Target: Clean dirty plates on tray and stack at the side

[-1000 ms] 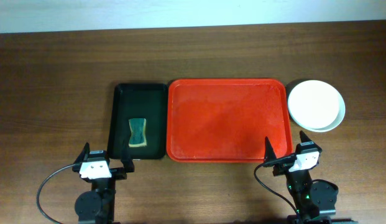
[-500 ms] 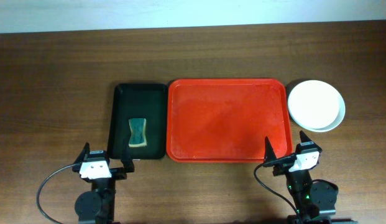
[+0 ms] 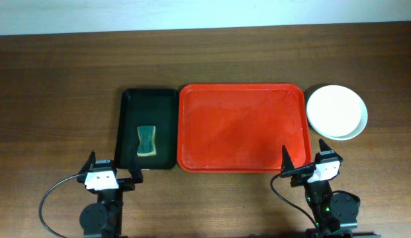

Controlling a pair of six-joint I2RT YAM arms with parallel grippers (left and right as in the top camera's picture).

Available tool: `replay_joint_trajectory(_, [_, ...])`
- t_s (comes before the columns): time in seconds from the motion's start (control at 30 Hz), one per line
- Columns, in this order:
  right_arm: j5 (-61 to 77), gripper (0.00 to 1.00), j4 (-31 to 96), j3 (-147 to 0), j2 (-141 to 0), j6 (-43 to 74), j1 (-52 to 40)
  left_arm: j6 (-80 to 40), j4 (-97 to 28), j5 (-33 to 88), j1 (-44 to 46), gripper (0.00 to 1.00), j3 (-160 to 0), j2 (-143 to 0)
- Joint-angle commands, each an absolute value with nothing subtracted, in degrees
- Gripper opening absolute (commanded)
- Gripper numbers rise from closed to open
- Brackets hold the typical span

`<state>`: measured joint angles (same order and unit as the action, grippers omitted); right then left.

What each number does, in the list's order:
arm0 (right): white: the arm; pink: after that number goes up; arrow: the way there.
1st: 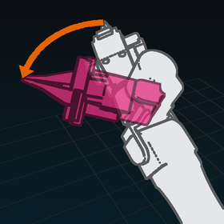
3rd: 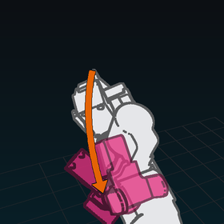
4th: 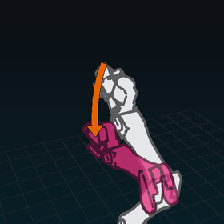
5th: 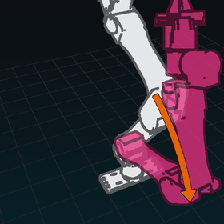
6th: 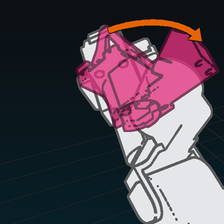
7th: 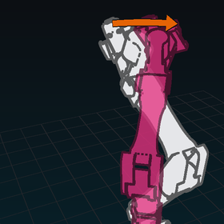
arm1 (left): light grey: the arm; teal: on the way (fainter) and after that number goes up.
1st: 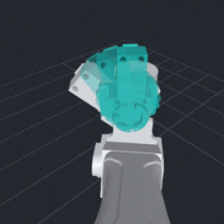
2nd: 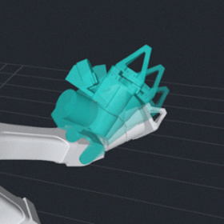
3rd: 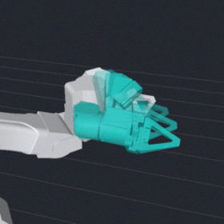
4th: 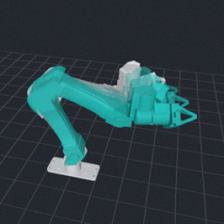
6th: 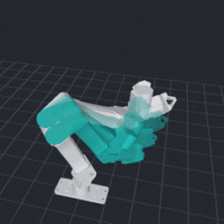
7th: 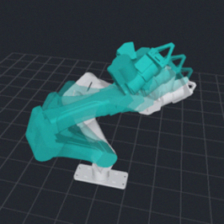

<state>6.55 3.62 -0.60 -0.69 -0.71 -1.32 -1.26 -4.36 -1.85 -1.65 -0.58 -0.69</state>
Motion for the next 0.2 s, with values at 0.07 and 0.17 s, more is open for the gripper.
replay_joint_trajectory(0.07, [7.07, 0.98, 3.92, -0.32, -0.32, -1.08, -1.76, -0.36, -4.8, -0.6, -1.93, 0.99, -0.51, -0.32])
replay_joint_trajectory(0.17, [7.07, 0.98, 3.92, -0.32, -0.32, -1.08, -1.76, -0.36, -4.8, -0.6, -1.93, 0.99, -0.51, -0.32])
